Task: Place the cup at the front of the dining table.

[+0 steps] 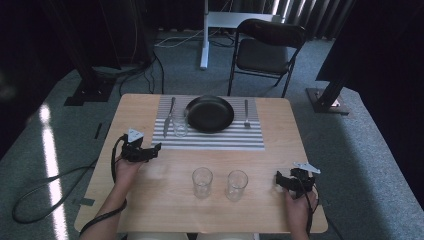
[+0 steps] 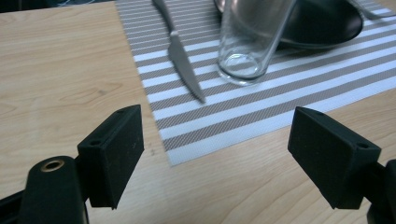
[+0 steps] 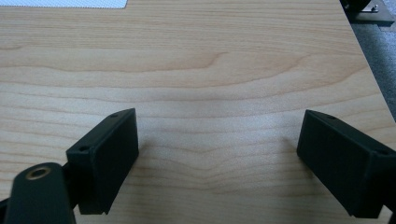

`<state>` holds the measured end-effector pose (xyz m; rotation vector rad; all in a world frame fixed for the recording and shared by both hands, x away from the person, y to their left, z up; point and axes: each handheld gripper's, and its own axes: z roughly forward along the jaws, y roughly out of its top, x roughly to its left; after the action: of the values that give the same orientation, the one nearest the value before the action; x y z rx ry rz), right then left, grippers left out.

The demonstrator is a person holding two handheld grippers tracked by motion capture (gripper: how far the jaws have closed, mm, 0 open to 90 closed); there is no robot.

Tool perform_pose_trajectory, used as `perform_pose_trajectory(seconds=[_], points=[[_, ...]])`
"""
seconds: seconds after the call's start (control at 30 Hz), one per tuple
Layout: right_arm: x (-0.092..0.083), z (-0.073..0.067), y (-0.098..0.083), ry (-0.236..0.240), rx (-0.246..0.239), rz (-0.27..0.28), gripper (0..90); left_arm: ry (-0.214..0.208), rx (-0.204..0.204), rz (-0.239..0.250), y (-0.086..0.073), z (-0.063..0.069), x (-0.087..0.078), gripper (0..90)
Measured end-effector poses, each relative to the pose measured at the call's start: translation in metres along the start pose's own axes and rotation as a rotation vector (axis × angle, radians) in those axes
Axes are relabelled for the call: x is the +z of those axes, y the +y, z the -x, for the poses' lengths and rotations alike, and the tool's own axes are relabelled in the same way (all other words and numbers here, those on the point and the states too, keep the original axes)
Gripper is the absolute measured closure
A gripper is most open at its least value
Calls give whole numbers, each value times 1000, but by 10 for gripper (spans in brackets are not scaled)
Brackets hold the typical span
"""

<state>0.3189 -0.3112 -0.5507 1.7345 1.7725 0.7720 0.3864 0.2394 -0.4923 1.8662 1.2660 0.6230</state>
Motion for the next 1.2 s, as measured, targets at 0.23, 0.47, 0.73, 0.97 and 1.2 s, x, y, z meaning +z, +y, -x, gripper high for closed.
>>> perform_pose_trajectory(seconds=[0.23, 0.47, 0.73, 0.97, 1.2], points=[[0, 0, 0, 0, 1, 0, 122, 14, -18, 4, -10, -5, -12, 190], [0, 0, 0, 0, 0, 0, 121, 30, -43, -11, -23, -13, -19, 190], [0, 0, 0, 0, 0, 0, 121, 56, -59, -16, -34, -20, -31, 190], [0, 0, 0, 0, 0, 0, 121, 70, -78, -23, -41, -24, -40, 190], [0, 0, 0, 0, 1, 0, 121, 96, -97, -54, -54, -33, -47, 190]])
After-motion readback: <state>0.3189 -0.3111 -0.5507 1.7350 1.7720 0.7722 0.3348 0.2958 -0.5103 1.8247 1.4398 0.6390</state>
